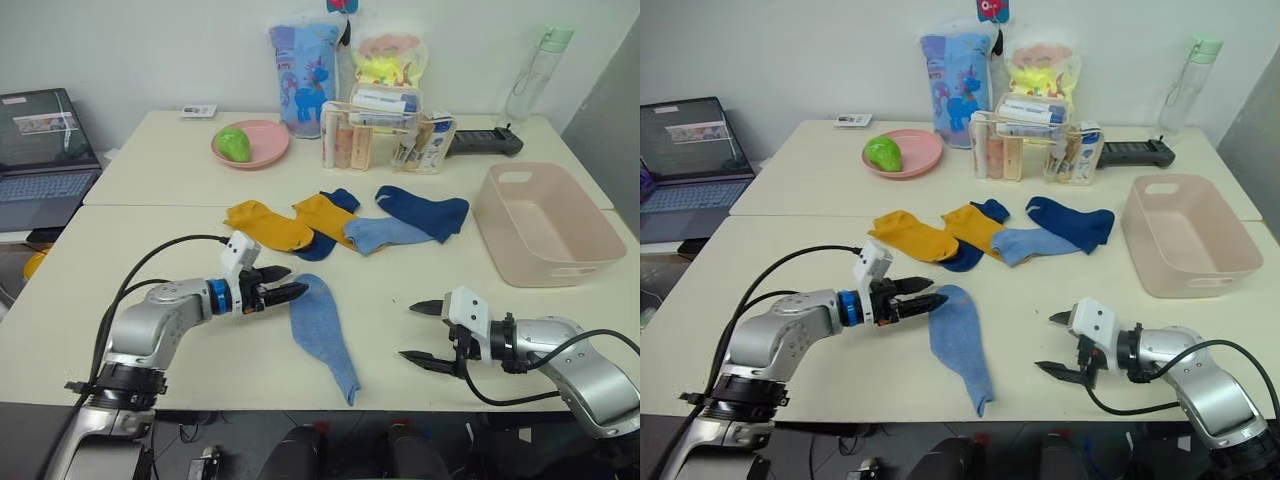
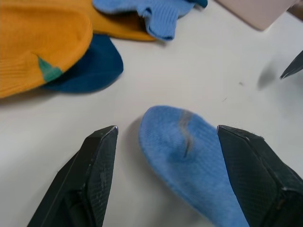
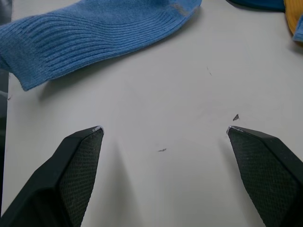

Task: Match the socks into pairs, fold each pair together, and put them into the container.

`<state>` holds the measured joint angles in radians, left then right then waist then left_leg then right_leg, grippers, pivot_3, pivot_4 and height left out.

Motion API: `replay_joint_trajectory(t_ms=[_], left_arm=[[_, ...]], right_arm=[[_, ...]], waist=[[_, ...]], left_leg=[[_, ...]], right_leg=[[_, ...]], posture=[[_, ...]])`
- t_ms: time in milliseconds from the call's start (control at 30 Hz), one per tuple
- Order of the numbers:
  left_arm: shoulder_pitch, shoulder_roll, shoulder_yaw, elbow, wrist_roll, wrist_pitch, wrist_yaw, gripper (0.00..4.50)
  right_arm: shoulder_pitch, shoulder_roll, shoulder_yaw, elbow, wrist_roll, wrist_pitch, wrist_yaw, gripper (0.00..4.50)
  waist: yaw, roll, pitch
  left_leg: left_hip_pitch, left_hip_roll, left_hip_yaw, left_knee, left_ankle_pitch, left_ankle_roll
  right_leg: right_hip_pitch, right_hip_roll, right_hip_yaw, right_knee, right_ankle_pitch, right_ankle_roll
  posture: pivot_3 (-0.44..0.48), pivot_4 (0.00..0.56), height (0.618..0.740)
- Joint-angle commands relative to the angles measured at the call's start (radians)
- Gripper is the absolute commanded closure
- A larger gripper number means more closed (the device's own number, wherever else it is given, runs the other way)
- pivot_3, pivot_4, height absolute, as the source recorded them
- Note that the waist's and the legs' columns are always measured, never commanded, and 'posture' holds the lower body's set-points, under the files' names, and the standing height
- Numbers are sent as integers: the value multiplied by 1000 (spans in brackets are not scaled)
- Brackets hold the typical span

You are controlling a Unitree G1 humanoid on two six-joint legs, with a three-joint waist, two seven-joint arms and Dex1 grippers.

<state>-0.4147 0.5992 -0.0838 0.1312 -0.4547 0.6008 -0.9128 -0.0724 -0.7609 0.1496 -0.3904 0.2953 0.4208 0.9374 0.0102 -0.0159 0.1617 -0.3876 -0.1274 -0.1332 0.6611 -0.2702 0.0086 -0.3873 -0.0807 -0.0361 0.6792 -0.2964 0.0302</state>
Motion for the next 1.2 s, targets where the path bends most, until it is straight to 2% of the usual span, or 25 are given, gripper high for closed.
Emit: replay_joint_trajectory(t_ms=[33,300,333,500,633,700,1000,1100,1200], left_arm=[[-63,-29,-38,106,104,-121,4,1613],[-45,-33,9,79,64,-100,-52,4282],[-37,-29,15,66,57,-93,-59,4460],[-30,-36,52,57,78,-101,-4,4460],[-73,-89,156,133,101,-160,181,4460],[-83,-117,219,146,70,-141,245,4460],[5,-151,230,29,62,-110,274,4460],[34,-157,227,-13,54,-81,276,4460],[45,-153,226,-32,53,-64,272,4460]], right_arm=[[-12,10,-15,-42,14,-4,-4,0],[-14,27,-18,-51,19,6,-15,0],[-20,30,-16,-48,18,9,-17,0],[-42,43,-10,-44,18,19,-23,0],[-46,47,-10,-38,13,18,-25,0],[-46,49,-8,-34,7,12,-27,0],[-77,82,23,-18,0,27,-36,0],[-143,184,55,47,-5,82,-113,0],[-176,224,104,75,-26,63,-99,0]], waist=[[2,0,0],[0,0,0],[-1,0,0],[-2,0,0],[0,0,0],[1,-1,0],[-2,-1,0],[-5,-2,0],[-9,-2,0]], left_leg=[[0,0,0,0,0,0],[0,0,0,0,0,0],[0,0,0,0,0,0],[0,0,-1,0,0,0],[0,0,-1,1,0,0],[0,0,-1,1,0,0],[0,0,0,2,0,0],[0,0,0,2,0,0],[0,0,0,1,0,0]], right_leg=[[0,0,0,0,0,0],[0,0,0,0,0,0],[0,0,0,0,0,0],[0,0,0,0,0,0],[0,0,0,0,0,0],[0,0,-1,0,0,1],[0,0,0,1,1,1],[0,0,0,1,1,1],[-1,0,0,1,1,1]], posture=[[0,150,740],[0,150,740],[0,150,740],[0,150,740],[0,150,740],[0,150,740],[0,150,740],[0,150,740],[0,150,740]])
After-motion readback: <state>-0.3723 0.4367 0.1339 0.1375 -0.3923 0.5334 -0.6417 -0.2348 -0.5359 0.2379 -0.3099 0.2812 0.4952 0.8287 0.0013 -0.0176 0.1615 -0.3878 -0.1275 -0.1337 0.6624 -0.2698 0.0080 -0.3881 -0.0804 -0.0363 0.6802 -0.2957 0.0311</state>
